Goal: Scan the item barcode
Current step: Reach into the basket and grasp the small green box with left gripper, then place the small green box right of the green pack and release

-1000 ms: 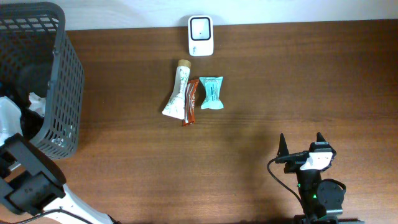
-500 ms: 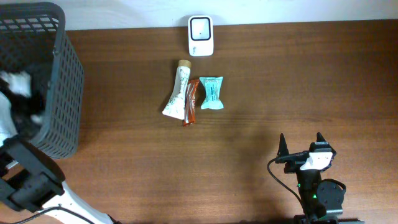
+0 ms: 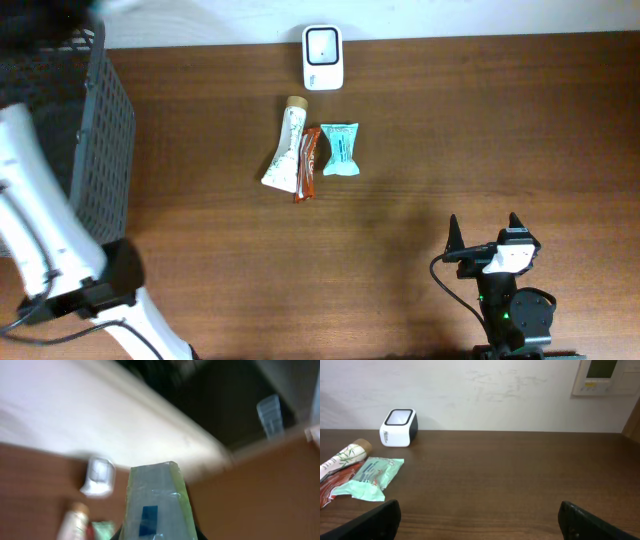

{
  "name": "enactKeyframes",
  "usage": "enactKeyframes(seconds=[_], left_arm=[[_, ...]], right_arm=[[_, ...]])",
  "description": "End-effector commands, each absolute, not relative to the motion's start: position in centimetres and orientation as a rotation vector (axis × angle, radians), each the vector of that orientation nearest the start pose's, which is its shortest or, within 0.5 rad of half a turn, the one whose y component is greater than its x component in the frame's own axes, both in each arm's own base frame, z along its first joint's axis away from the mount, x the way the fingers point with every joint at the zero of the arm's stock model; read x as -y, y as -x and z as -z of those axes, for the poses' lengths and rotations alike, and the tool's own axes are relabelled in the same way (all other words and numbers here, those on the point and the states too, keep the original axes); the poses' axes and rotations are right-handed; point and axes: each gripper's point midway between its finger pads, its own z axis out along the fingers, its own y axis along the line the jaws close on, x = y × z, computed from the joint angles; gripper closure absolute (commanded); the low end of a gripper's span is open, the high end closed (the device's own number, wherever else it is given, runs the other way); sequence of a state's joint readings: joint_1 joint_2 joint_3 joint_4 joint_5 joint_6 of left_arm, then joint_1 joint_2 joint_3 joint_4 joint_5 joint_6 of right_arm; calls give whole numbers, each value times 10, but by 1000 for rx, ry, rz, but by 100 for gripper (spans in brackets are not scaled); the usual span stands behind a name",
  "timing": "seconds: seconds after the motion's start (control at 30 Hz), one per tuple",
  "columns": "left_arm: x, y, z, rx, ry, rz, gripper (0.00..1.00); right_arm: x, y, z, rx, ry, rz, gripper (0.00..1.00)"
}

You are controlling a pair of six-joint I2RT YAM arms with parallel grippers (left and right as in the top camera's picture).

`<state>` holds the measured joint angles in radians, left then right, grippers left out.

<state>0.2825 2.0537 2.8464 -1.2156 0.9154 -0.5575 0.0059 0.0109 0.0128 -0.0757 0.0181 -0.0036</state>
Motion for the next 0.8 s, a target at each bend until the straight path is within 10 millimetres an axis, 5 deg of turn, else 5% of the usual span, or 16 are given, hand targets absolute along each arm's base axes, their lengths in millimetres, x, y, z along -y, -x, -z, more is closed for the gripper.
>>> enactKeyframes(seconds=[0.0,0.13,0.27,0.4,0.53,0.67,0.7,0.77], left_arm=[[92,-463,-435,-2180,145,923,100],[169,-465,-357,-2422,100,670,100],[252,-458,-244,-2669,31,464,92],[330,-455,-164,-2726,-129,473,85],[349,-458,-108,-2743,-171,311,85],[348,-457,-71,-2792,-179,233,68],[347,-456,-66,-2800,-180,227,44],[348,-456,-66,-2799,-191,225,43]], right_arm=[[5,-246,-156,-1649,-24,24,1],[5,-246,-156,-1649,-24,24,2],[5,-246,-156,-1649,-24,24,2],[5,-246,-156,-1649,-24,24,2],[5,-246,-156,-1649,-24,24,2],[5,-246,-156,-1649,-24,24,1],[5,-246,-156,-1649,-24,25,1],[5,-246,-156,-1649,-24,24,1]])
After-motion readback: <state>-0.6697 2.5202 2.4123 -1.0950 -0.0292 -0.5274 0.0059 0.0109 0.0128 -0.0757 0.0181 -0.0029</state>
